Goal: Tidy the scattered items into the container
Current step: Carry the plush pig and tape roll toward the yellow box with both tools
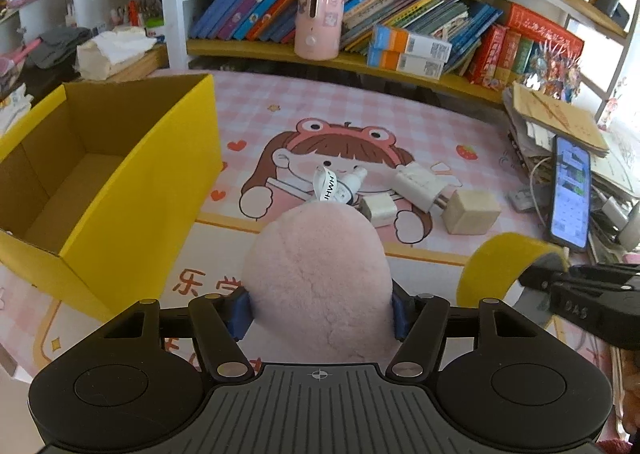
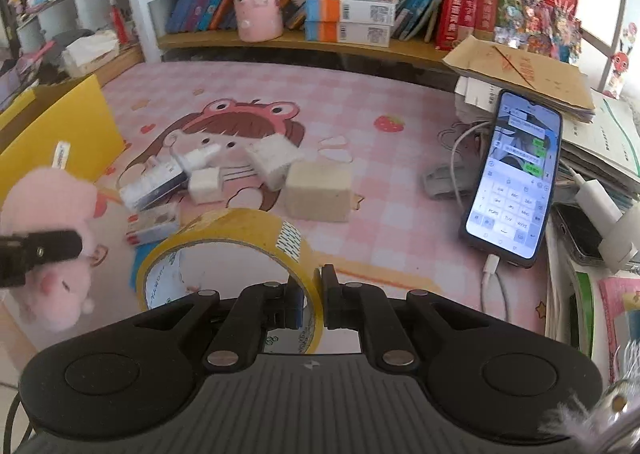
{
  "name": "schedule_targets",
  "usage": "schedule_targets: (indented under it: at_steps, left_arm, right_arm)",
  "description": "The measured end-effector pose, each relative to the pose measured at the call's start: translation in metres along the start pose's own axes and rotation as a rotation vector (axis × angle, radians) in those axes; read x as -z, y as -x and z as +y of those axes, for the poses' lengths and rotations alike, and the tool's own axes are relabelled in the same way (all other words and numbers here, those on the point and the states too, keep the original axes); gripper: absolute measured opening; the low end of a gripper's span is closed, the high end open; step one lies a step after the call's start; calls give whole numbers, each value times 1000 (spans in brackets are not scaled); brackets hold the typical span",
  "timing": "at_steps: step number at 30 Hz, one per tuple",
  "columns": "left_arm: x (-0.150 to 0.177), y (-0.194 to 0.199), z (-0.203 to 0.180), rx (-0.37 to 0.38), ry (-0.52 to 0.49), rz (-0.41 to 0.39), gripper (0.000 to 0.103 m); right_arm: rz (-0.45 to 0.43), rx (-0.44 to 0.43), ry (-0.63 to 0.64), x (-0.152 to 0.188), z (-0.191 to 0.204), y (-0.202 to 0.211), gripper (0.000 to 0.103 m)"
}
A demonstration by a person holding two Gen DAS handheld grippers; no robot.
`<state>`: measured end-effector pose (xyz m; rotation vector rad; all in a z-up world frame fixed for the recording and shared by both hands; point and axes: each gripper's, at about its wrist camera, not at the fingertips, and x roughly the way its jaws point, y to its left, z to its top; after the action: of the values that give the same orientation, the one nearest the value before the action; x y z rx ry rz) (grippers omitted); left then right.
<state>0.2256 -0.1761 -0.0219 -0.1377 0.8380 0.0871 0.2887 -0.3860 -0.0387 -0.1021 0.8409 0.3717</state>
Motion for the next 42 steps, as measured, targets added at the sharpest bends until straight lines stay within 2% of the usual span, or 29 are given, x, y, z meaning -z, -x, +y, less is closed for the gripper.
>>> schedule_targets:
  at_steps: [5,13,20,27,33,37,42]
  left_arm:
    - [11,9,-5,-6,-45,18,63]
    - [24,22,-2,13,-76,20,63]
    - [40,39,11,71,-110,2,64]
    - [56,56,42,175,-146,-28,64]
    - [74,87,86,247,-185,-51,64]
    - [83,105,123,267,-188,-70,64]
    - [89,120,160,270,-192,-74,64]
  right_arm:
    - [6,-38,4,5,10,5,8]
    - [0,-45,-28,20,18,19,9]
    - [-18,2,-29,36,39,38,9]
    - [-44,98,-51,57,76,66,9]
    - [-49,168,-96,79,131,91,9]
    - [-72,198,-119,91,169,106,9]
    - [-78,189,-115,104,215,116,9]
